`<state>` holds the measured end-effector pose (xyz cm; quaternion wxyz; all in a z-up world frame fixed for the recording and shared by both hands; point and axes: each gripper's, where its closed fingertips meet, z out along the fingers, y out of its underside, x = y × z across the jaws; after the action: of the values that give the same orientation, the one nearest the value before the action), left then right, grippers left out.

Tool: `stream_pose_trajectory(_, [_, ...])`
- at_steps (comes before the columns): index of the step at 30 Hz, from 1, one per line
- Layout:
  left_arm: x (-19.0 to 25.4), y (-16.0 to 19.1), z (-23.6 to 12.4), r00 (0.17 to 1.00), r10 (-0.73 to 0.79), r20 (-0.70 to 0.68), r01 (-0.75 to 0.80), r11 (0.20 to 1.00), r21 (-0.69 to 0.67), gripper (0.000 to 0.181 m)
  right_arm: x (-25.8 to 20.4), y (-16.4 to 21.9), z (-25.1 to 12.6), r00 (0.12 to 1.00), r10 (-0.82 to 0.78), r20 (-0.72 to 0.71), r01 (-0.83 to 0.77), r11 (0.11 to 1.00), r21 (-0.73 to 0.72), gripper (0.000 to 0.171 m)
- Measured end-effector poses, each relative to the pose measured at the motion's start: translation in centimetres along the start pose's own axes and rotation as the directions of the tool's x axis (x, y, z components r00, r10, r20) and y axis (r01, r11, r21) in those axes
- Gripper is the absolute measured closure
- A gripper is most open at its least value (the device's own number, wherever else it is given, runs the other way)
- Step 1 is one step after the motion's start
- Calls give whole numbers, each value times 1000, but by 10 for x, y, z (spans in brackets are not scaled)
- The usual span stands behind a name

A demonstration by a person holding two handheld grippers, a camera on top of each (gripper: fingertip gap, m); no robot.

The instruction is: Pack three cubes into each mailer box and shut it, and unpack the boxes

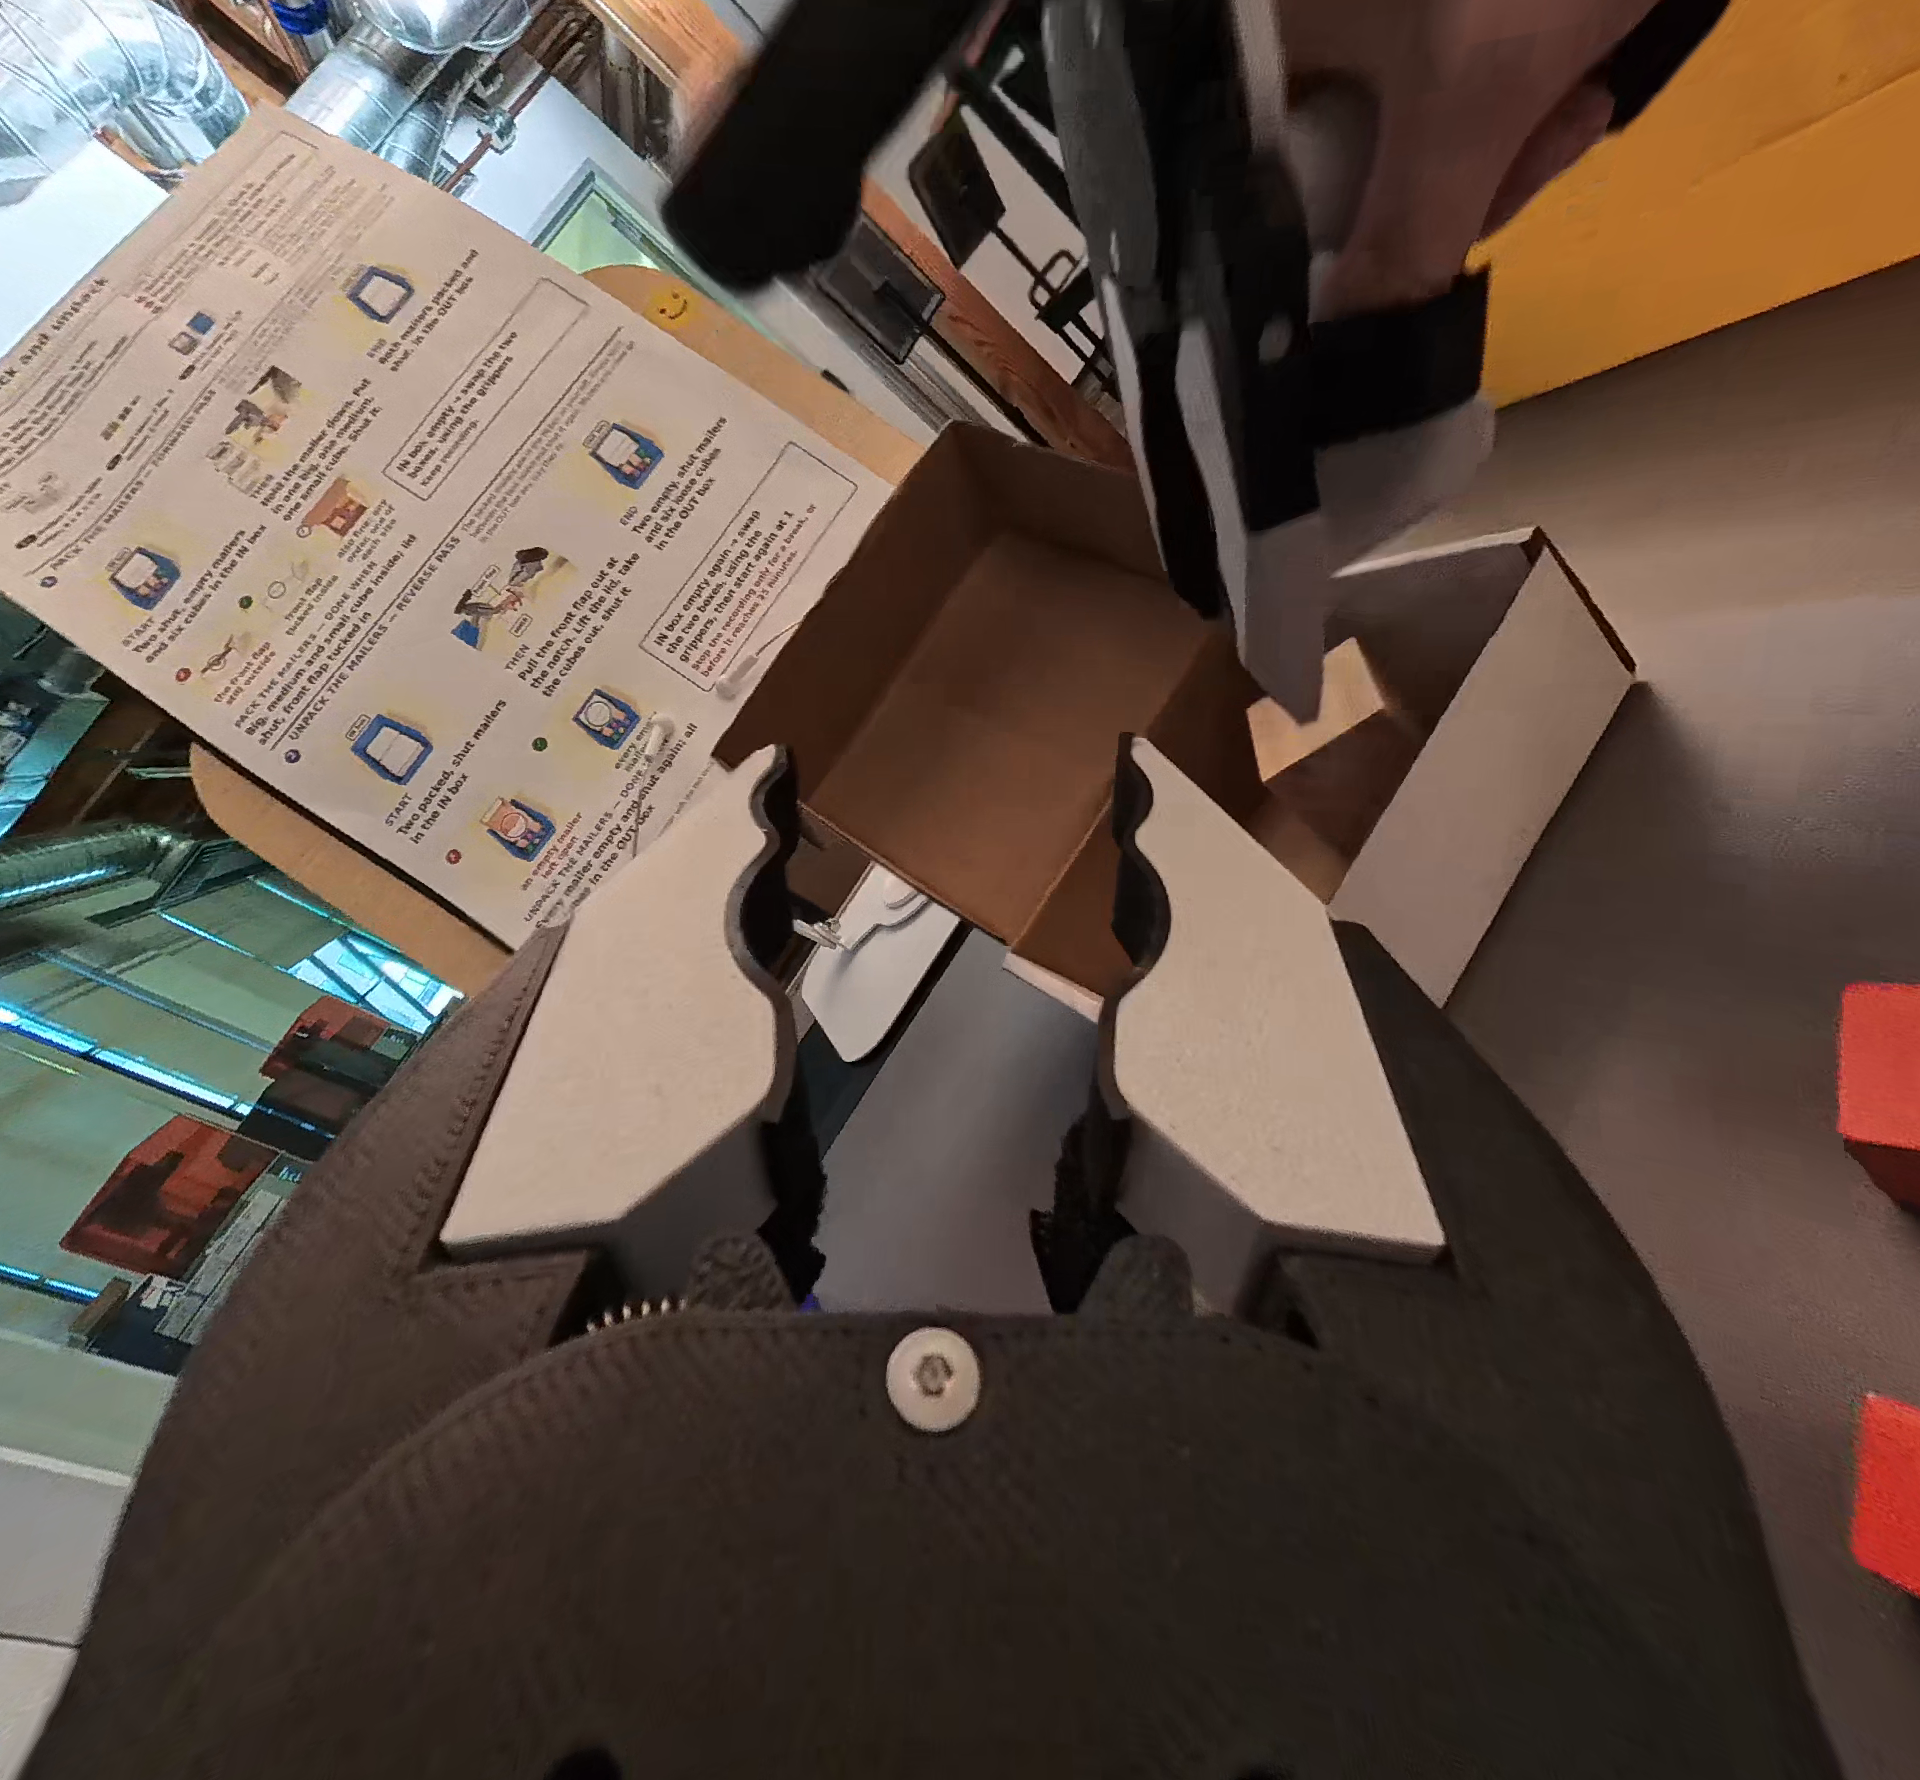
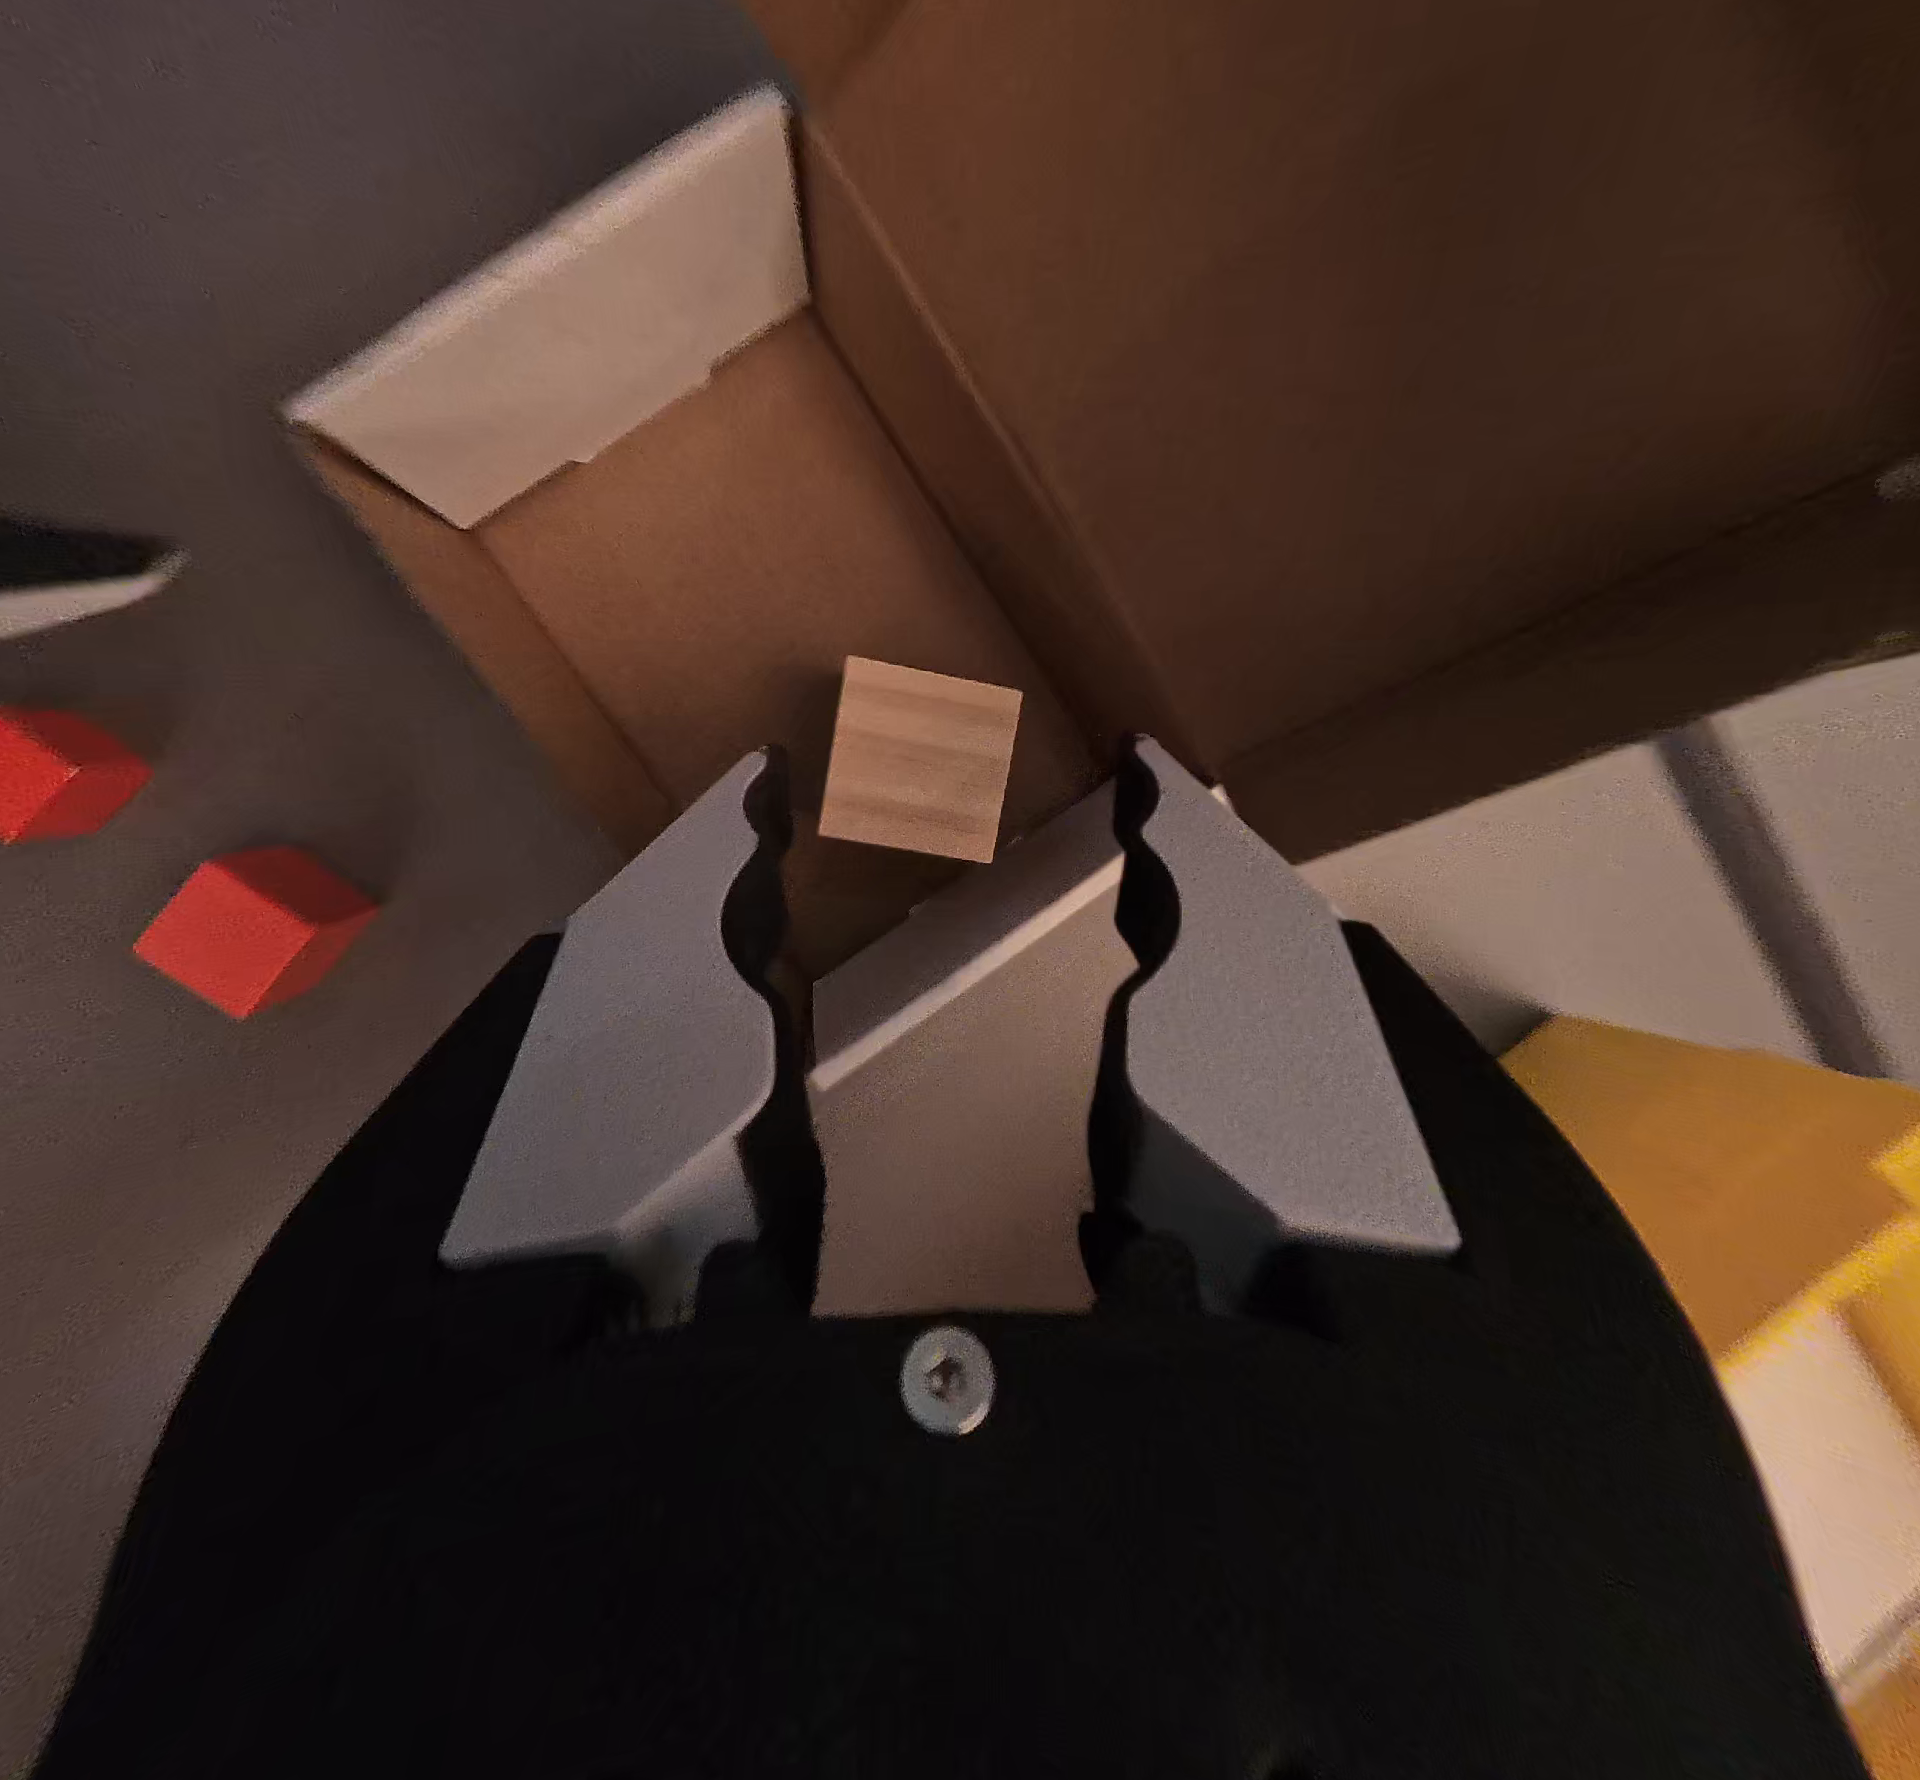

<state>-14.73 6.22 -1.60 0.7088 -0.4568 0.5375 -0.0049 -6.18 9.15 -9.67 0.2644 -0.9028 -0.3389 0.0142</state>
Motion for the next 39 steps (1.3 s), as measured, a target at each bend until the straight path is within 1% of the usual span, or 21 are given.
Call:
stream_pose_trajectory(2, [-6, -2, -2, 1000, -18, 21, 18, 1000, 14, 121, -23, -17, -29, 982, -188, 17, 184, 972, 143, 110])
stream_pose_trajectory(3, [-9, -3, -4, 999, -30, 31, 30, 999, 25, 121, -50, -22, -42, 942, -328, 65, 306, 924, 228, 111])
stream_pose_trajectory(5, [-14, -8, -7, 998, -51, 40, 49, 997, 61, 121, -112, -12, -56, 784, -598, 164, 508, 771, 384, 117])
stream_pose_trajectory(6, [-16, -11, -9, 997, -60, 49, 56, 995, 82, 122, -135, -3, -56, 708, -676, 204, 554, 711, 433, 122])
stream_pose_trajectory(7, [-19, -14, -11, 996, -66, 59, 60, 993, 100, 122, -150, 6, -51, 660, -707, 256, 571, 692, 441, 125])
stream_pose_trajectory(9, [-24, -19, -15, 994, -73, 81, 62, 989, 132, 122, -157, 18, -35, 649, -686, 328, 572, 725, 384, 125])
stream_pose_trajectory(11, [-27, -22, -18, 993, -76, 92, 62, 987, 146, 122, -163, 24, -24, 635, -678, 370, 569, 734, 370, 128])
stream_pose_trajectory(13, [-26, -23, -18, 993, -74, 93, 60, 987, 147, 123, -161, 32, -10, 632, -684, 364, 602, 729, 326, 131])
stream_pose_trajectory(15, [-24, -23, -17, 994, -68, 84, 55, 988, 147, 123, -160, 40, -1, 626, -685, 372, 628, 726, 280, 139])
stream_pose_trajectory(16, [-23, -24, -17, 995, -66, 81, 54, 987, 149, 123, -159, 42, 0, 624, -687, 372, 636, 723, 270, 144])
stream_pose_trajectory(18, [-22, -23, -16, 995, -64, 80, 52, 988, 148, 123, -157, 41, -3, 625, -685, 374, 632, 726, 272, 146])
stream_pose_trajectory(20, [-23, -24, -16, 994, -64, 88, 50, 988, 149, 124, -154, 29, -21, 634, -691, 348, 609, 723, 327, 146])
stream_pose_trajectory(22, [-27, -26, -18, 991, -70, 112, 51, 985, 165, 124, -142, 1, -53, 674, -691, 262, 552, 706, 443, 146])
stream_pose_trajectory(24, [-33, -33, -22, 986, -76, 146, 46, 979, 198, 124, -111, -24, -76, 778, -598, 192, 443, 739, 507, 146])
stream_pose_trajectory(25, [-34, -37, -25, 985, -75, 159, 39, 976, 216, 124, -87, -36, -78, 850, -506, 145, 371, 772, 516, 146])
stream_pose_trajectory(26, [-34, -40, -27, 983, -70, 169, 29, 972, 232, 124, -64, -44, -74, 909, -399, 116, 288, 806, 517, 146])
stream_pose_trajectory(27, [-33, -44, -28, 983, -64, 173, 21, 970, 244, 125, -51, -46, -65, 940, -314, 130, 210, 838, 504, 146])
stream_pose_trajectory(28, [-32, -46, -28, 983, -60, 171, 16, 968, 250, 125, -47, -44, -51, 951, -262, 165, 158, 869, 469, 146])
stream_pose_trajectory(30, [-30, -47, -28, 984, -54, 172, 9, 968, 252, 125, -37, -35, -19, 971, -195, 137, 135, 925, 356, 146])
stream_pose_trajectory(34, [-33, -45, -28, 982, -66, 177, 21, 969, 246, 127, -33, -28, 16, 982, -173, 80, 151, 963, 221, 146])
stream_pose_trajectory(39, [-37, -41, -26, 981, -77, 180, 33, 971, 236, 127, -34, -25, 34, 982, -159, 105, 144, 979, 142, 146])
